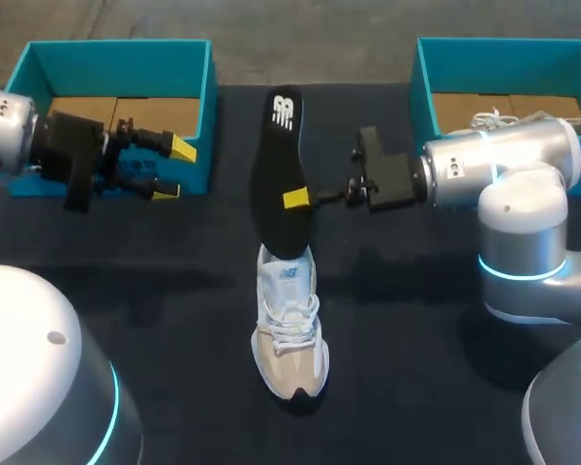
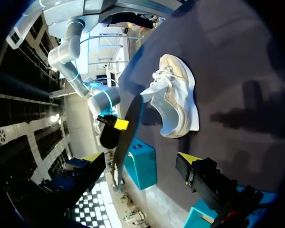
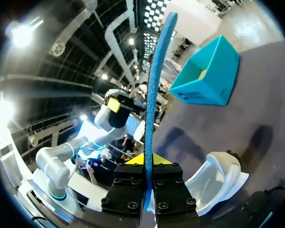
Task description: Take the shoe out of the shoebox, open the shoe tongue, remove and reinsert the insole, then place the shoe into the shoebox
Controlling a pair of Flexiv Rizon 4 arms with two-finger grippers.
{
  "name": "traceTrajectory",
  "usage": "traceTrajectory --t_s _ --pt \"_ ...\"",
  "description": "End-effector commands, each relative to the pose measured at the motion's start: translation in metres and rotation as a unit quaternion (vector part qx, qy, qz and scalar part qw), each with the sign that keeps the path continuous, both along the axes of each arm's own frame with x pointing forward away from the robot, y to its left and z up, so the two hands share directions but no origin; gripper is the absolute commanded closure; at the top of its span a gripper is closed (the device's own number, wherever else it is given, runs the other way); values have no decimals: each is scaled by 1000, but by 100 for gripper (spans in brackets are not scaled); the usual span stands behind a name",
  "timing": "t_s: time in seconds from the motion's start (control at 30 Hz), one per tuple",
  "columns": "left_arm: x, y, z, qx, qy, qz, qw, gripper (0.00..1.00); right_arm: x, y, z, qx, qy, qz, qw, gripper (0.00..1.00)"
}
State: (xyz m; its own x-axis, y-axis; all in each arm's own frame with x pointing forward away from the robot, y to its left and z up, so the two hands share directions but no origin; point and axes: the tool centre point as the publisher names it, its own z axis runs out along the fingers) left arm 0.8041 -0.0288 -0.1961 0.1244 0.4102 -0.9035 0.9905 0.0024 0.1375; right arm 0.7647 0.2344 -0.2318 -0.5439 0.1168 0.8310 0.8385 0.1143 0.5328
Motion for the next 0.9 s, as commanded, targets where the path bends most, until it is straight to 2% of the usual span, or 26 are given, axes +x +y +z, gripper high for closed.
traceTrajectory --t_s 0.03,0.17,0.63,0.9 --pt "4 0 -3 13 7 -1 1000 0 -6 -4 8 3 -13 -8 1000 100" --pt "9 3 -9 32 24 -17 999 0 -2 -6 17 -7 -37 -3 999 100" --pt "9 5 -23 63 38 -24 997 0 15 10 18 -30 -112 30 993 100" --pt "16 2 -40 74 44 -4 996 0 26 19 5 -30 -145 66 987 100"
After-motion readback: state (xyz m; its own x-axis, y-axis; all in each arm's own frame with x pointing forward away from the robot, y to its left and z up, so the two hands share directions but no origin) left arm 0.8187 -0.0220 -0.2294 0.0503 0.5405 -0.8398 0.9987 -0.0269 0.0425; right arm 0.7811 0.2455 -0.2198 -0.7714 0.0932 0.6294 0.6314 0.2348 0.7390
